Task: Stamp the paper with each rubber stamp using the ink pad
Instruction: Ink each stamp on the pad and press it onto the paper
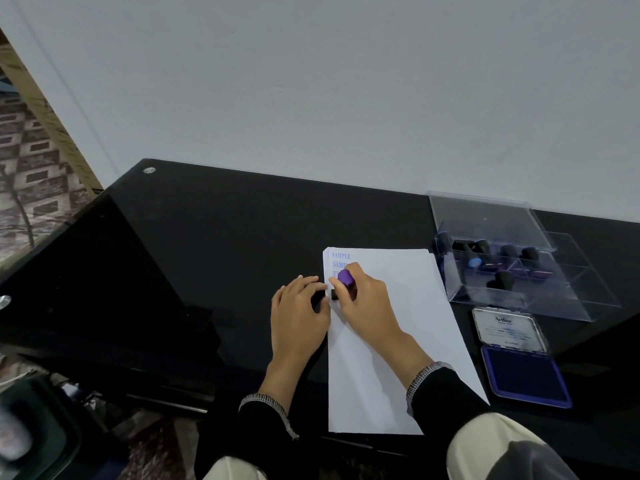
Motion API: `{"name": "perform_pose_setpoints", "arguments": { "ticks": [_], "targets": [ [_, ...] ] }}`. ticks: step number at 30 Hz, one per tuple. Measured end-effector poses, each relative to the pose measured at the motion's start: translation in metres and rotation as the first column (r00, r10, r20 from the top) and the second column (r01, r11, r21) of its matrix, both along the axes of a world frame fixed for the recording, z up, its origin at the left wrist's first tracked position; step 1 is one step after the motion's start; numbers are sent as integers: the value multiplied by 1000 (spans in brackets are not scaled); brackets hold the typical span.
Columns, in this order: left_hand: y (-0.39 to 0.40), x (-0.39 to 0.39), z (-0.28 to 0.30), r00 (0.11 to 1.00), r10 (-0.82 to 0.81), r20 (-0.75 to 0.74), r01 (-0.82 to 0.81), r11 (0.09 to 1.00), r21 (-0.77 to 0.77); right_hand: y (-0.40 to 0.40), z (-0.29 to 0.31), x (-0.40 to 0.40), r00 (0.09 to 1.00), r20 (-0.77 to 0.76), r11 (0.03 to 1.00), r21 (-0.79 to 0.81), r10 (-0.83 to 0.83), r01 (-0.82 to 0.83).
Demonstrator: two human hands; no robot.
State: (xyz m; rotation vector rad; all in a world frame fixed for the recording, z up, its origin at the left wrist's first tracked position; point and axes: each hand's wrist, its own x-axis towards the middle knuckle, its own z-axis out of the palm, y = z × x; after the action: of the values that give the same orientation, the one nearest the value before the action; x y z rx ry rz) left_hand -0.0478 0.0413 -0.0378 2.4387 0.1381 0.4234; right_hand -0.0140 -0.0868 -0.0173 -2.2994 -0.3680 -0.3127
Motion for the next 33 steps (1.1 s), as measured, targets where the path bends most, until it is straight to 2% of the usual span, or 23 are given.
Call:
{"name": "perform_pose_setpoints", "arguments": {
  "ticks": [6,13,20,30,33],
  "targets": [
    [0,1,0,1000,-3,-2,3,1000,1,0,-6,-7,1000,29,1000,-5,-8,8],
    [0,0,1,1000,-1,-3,1,1000,0,2,4,2,999,-36,1000,-12,0,0],
    [0,0,1,1000,-2,0,2,1000,-5,0,-3,-7,1000,7,1000,5,-9,9],
    [0,2,2,1000,-5,-1,5,1000,-15,0,8,1,995,-96,1000,6,6,-5],
    [0,1,3,1000,3,0,-3,1000,-17,-7,15,7,988,-155,994,105,-26,42]
  ]
}}
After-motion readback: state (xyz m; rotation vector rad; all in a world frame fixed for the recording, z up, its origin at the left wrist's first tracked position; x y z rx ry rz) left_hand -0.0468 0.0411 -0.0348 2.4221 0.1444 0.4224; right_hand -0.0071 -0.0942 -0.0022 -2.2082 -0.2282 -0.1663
